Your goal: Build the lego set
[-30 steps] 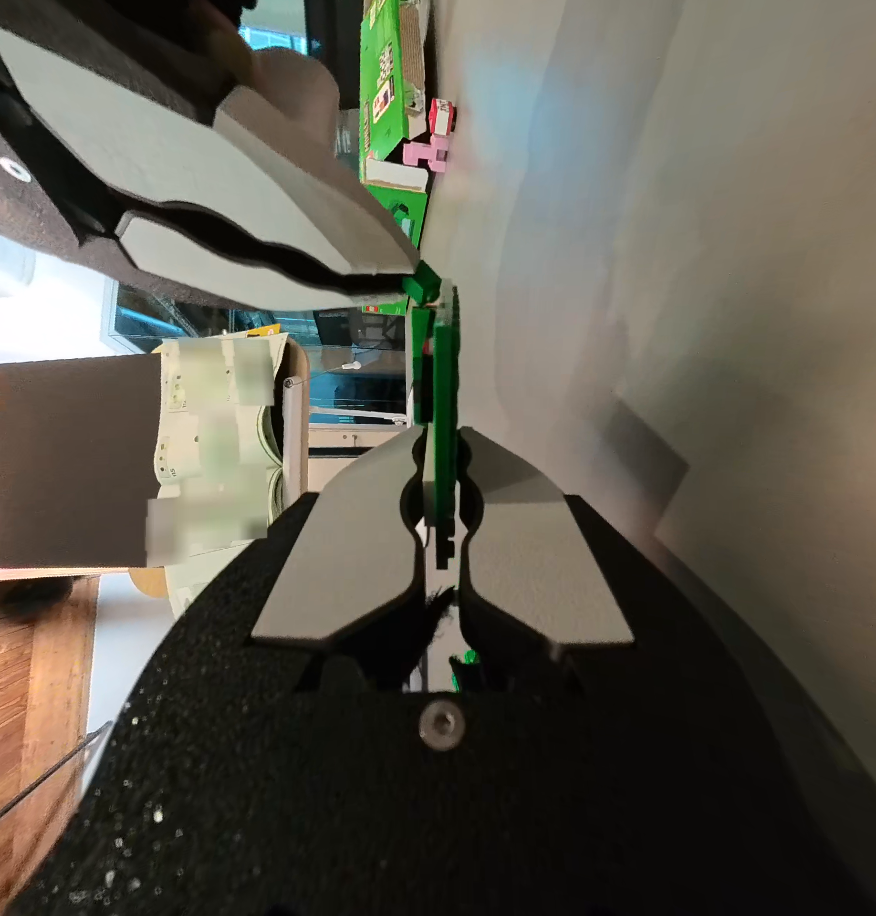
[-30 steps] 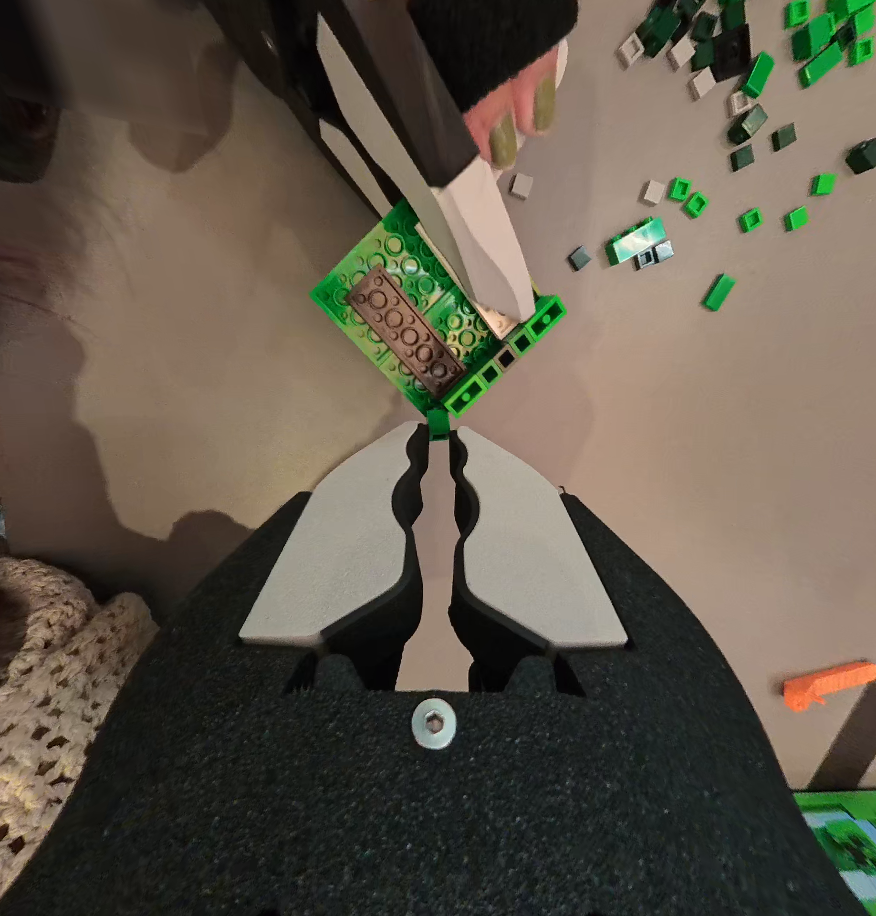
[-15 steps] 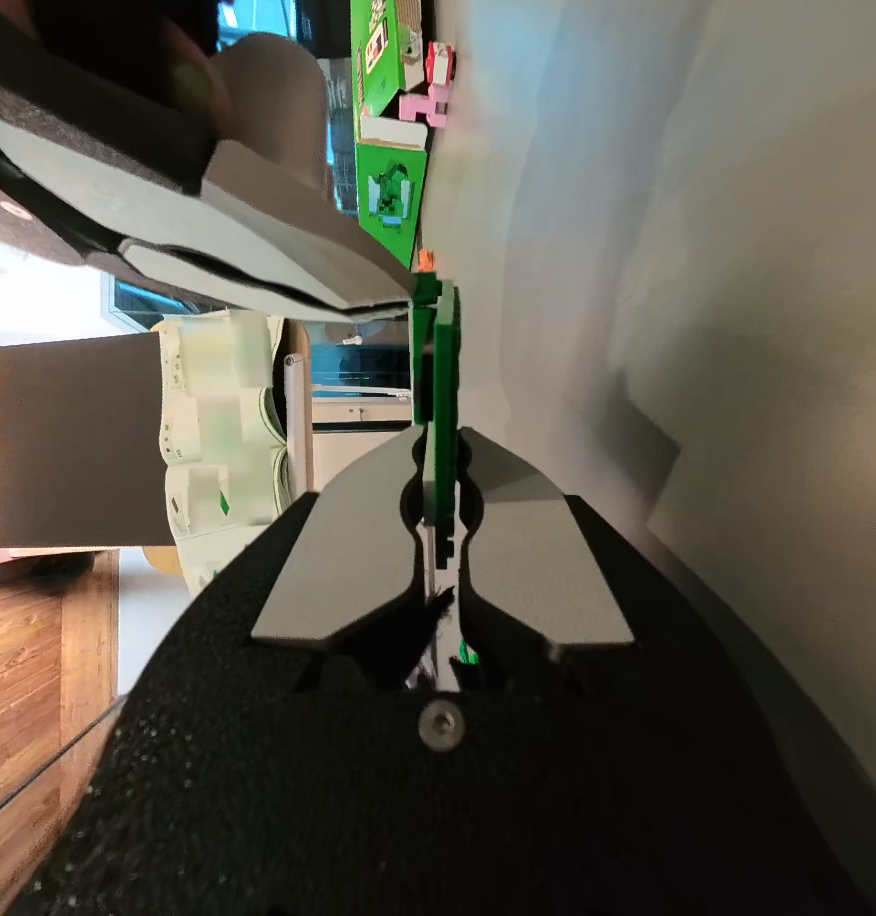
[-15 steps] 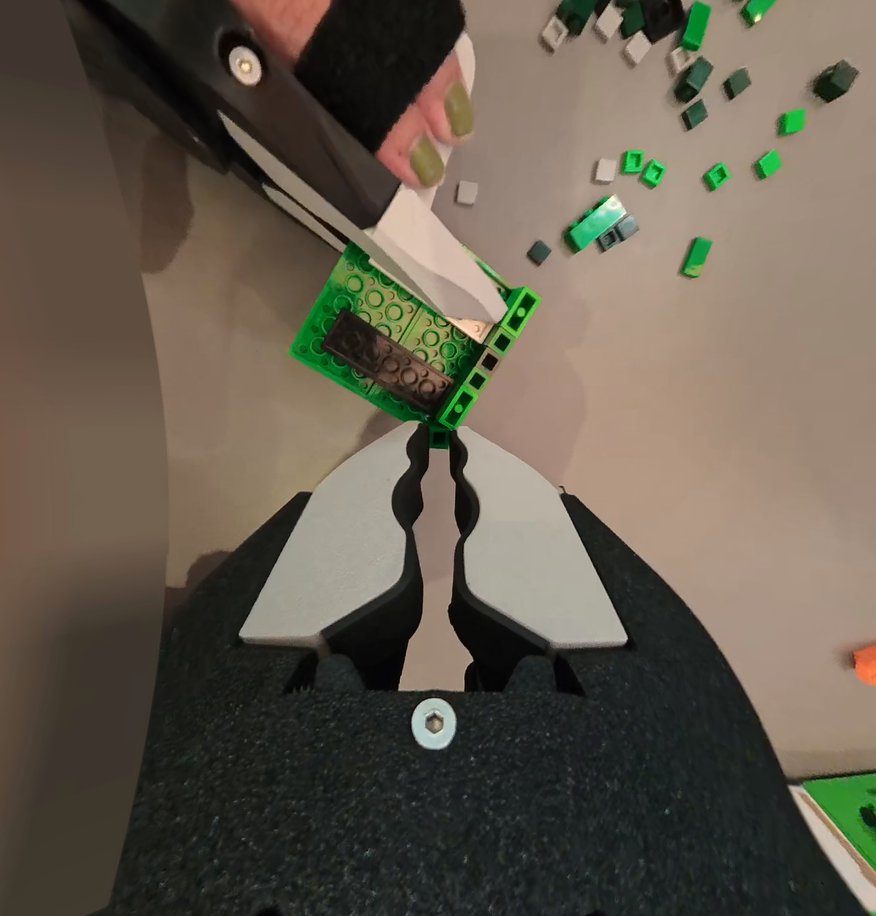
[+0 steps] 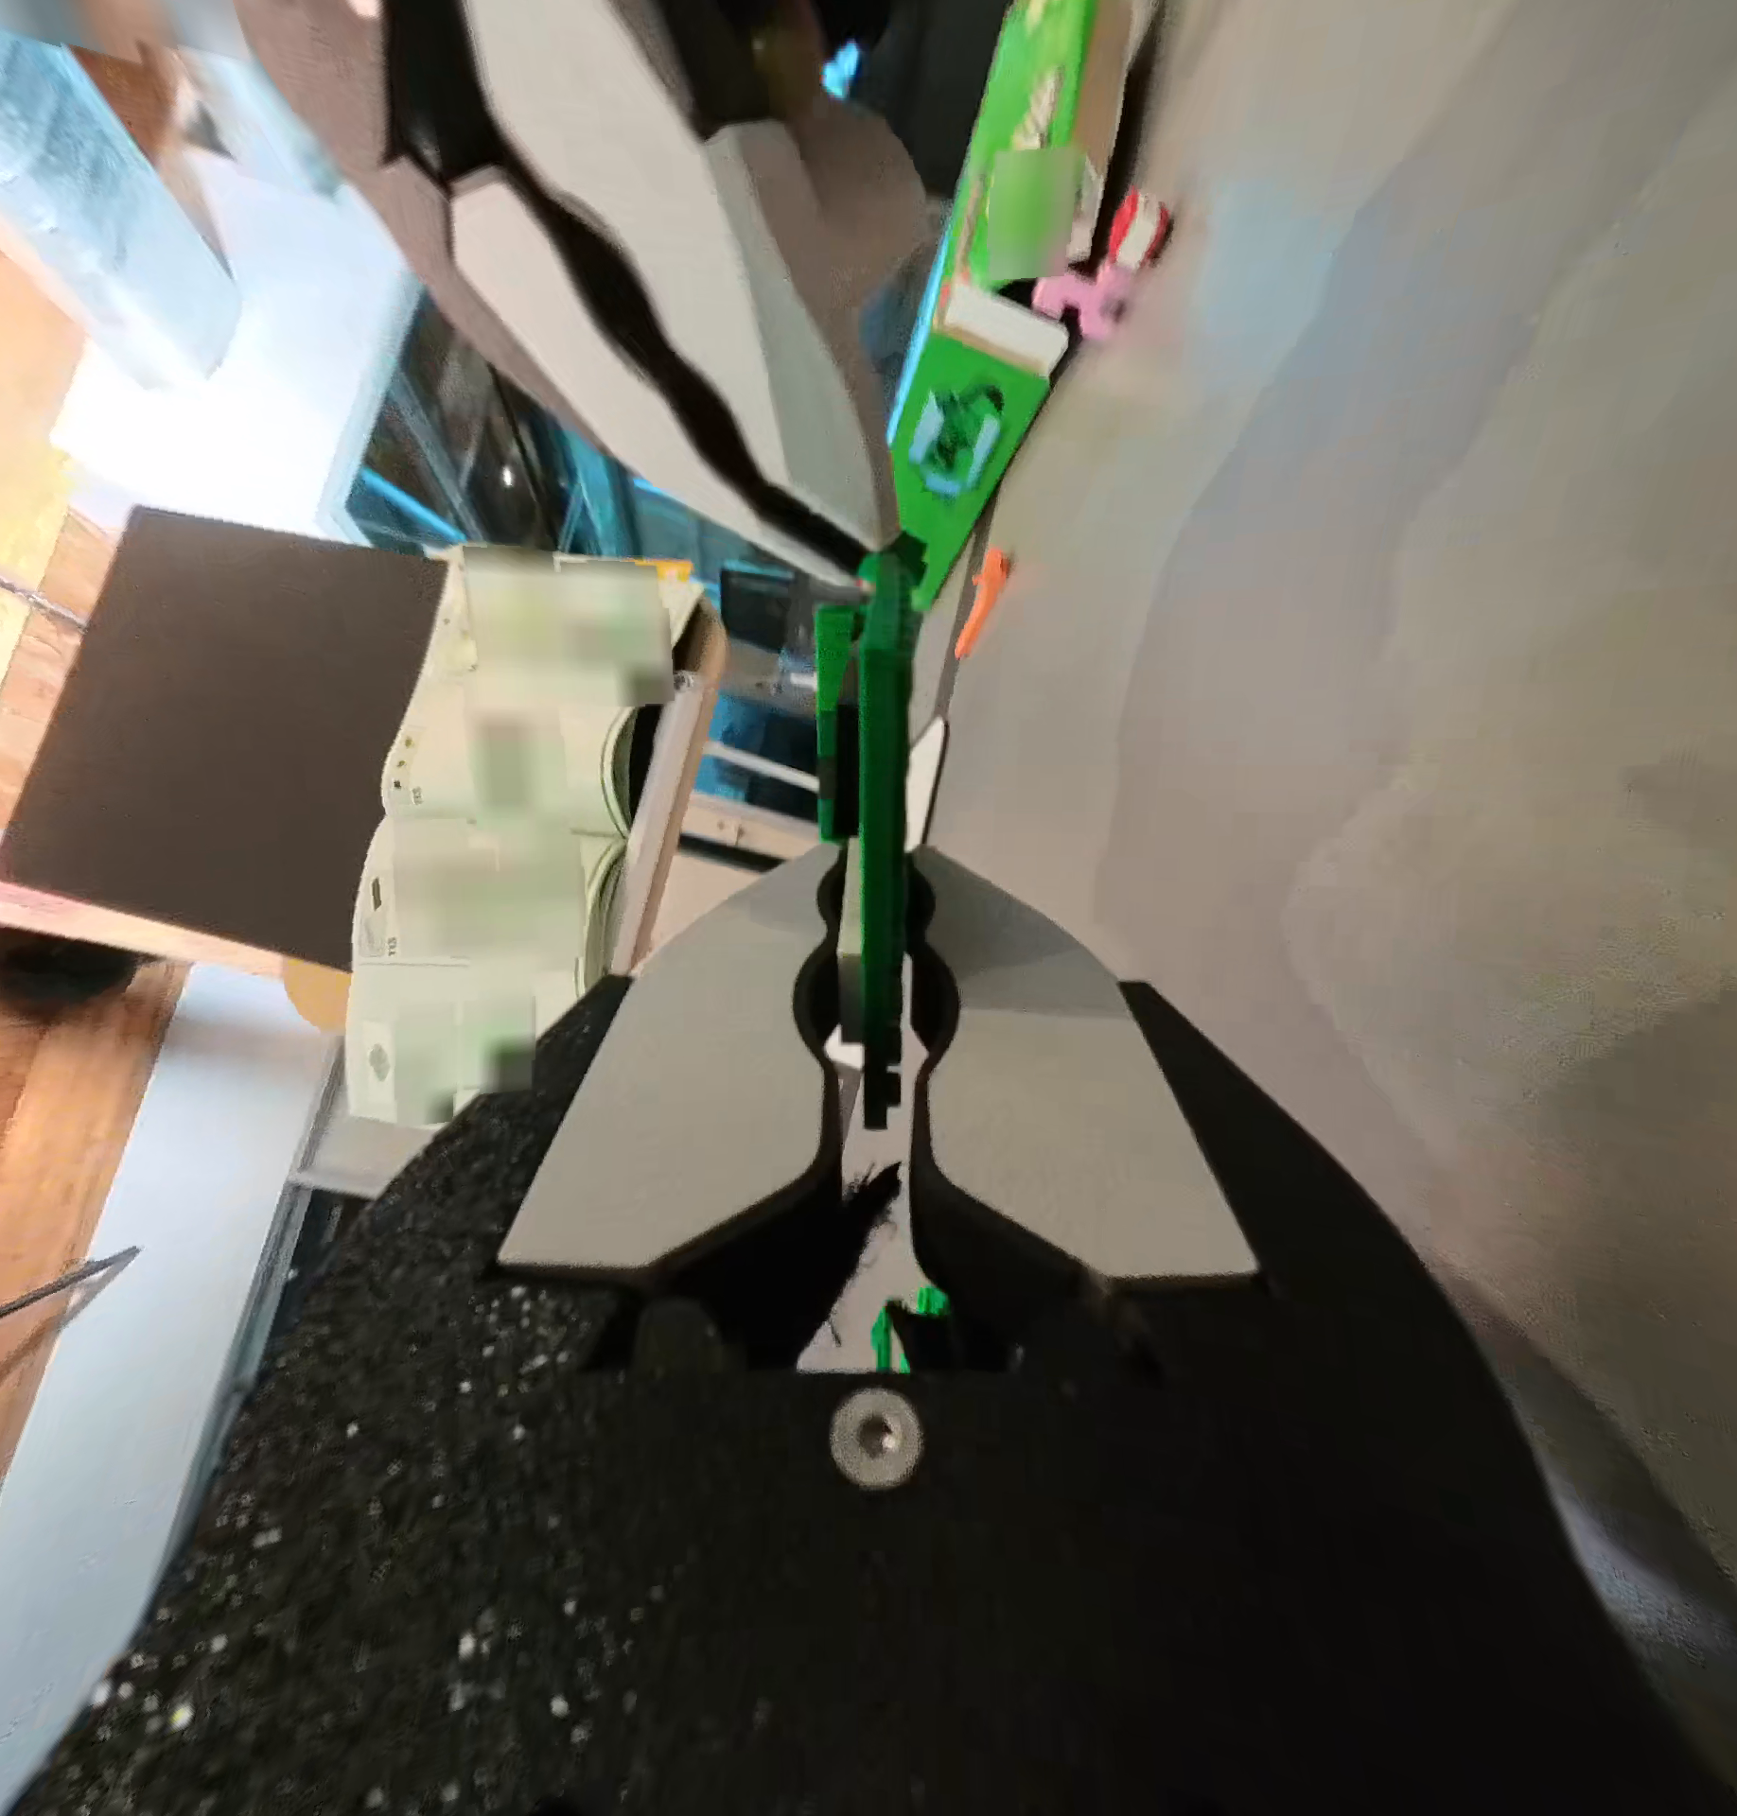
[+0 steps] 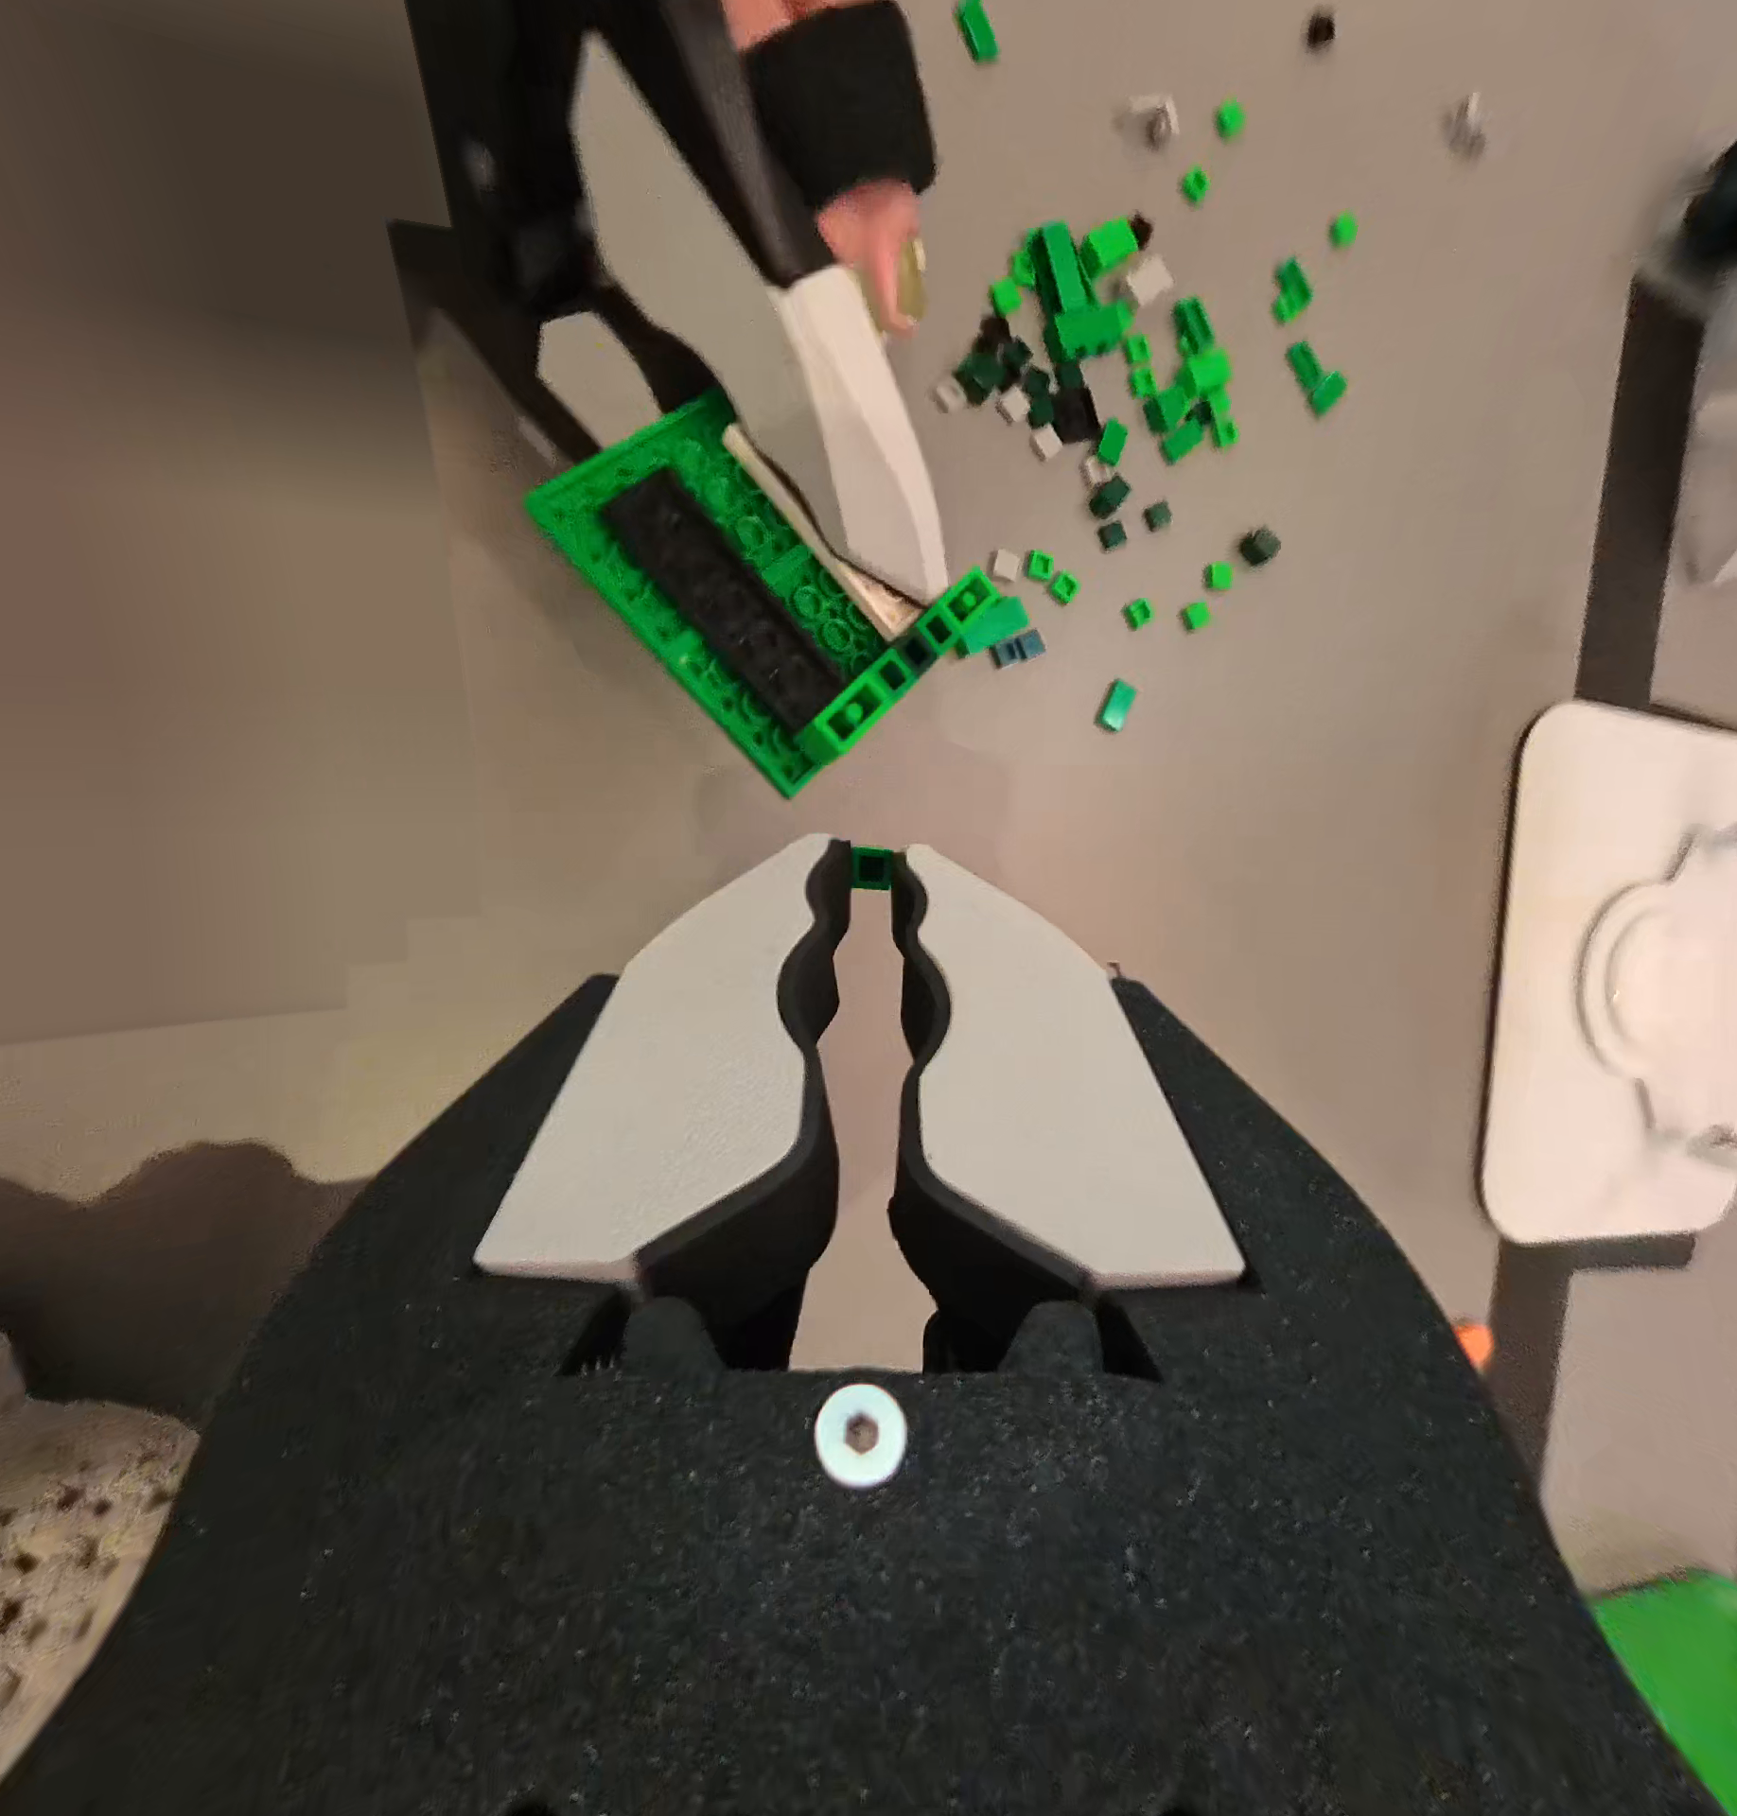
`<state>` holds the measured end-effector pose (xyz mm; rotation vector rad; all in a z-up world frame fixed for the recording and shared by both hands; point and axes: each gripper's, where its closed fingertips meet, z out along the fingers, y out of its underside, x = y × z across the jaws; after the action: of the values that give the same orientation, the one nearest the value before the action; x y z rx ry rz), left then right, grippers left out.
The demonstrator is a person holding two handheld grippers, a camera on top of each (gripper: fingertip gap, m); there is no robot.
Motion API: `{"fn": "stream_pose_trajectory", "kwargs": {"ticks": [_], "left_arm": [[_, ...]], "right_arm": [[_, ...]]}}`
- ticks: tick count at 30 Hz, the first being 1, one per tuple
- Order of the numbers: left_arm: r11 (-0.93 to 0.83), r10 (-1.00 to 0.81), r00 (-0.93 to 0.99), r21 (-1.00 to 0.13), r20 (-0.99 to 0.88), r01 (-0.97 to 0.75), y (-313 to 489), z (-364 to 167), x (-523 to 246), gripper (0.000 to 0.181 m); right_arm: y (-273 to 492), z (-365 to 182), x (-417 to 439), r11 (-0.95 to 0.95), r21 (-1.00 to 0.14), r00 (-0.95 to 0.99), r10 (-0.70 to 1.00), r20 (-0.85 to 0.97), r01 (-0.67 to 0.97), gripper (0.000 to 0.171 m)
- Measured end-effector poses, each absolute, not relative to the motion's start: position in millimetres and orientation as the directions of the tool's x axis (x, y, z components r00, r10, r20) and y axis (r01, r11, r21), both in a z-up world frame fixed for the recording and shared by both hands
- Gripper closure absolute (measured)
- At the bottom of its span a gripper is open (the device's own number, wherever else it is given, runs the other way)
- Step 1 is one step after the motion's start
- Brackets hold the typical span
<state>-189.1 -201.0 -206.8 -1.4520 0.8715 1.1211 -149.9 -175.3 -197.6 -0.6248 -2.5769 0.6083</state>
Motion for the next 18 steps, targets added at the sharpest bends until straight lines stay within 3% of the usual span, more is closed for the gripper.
{"fn": "stream_pose_trajectory", "kwargs": {"ticks": [4, 11, 18], "left_arm": [[-0.173, 0.051, 0.287, -0.291, -0.957, -0.941, -201.6, -206.3, -190.7, 0.173], [-0.276, 0.01, 0.122, -0.12, -0.993, -0.954, -198.1, -215.3, -194.1, 0.173], [-0.358, -0.001, 0.027, -0.025, -1.0, -0.933, -198.1, -215.8, -198.2, 0.173]], "right_arm": [[-183.6, -182.6, -140.1, 0.74, -0.607, -0.825, 0.515, 0.233, 0.29, 0.164], [-186.8, -190.6, -146.2, 0.672, -0.56, -0.739, 0.657, 0.148, 0.485, 0.164], [-185.7, -199.4, -158.9, 0.594, -0.52, -0.617, 0.772, 0.154, 0.613, 0.164]]}}
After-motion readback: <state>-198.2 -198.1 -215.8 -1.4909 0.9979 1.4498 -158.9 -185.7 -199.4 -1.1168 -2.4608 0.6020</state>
